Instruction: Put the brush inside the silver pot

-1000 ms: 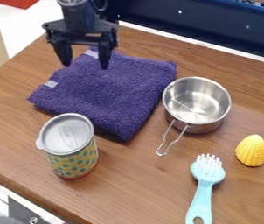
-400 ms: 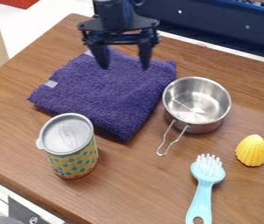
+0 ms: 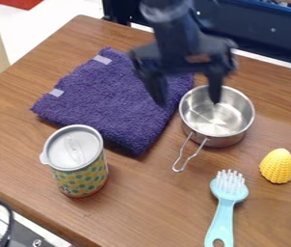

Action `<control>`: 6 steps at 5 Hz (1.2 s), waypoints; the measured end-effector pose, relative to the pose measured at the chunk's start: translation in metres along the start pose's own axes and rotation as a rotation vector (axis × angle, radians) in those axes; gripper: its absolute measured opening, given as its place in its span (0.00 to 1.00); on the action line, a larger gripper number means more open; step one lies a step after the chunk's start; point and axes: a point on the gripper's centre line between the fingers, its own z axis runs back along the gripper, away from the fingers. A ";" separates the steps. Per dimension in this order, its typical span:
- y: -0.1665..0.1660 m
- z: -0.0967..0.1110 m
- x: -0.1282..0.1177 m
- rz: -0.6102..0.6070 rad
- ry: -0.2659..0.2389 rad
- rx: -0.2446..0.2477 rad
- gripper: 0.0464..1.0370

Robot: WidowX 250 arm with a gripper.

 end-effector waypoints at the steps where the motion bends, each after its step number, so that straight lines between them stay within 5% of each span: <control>1: -0.017 -0.009 -0.025 -0.050 0.040 0.000 0.96; 3: -0.034 -0.039 -0.049 -0.065 0.083 0.028 0.96; 6: -0.034 -0.068 -0.062 -0.085 0.079 0.101 0.96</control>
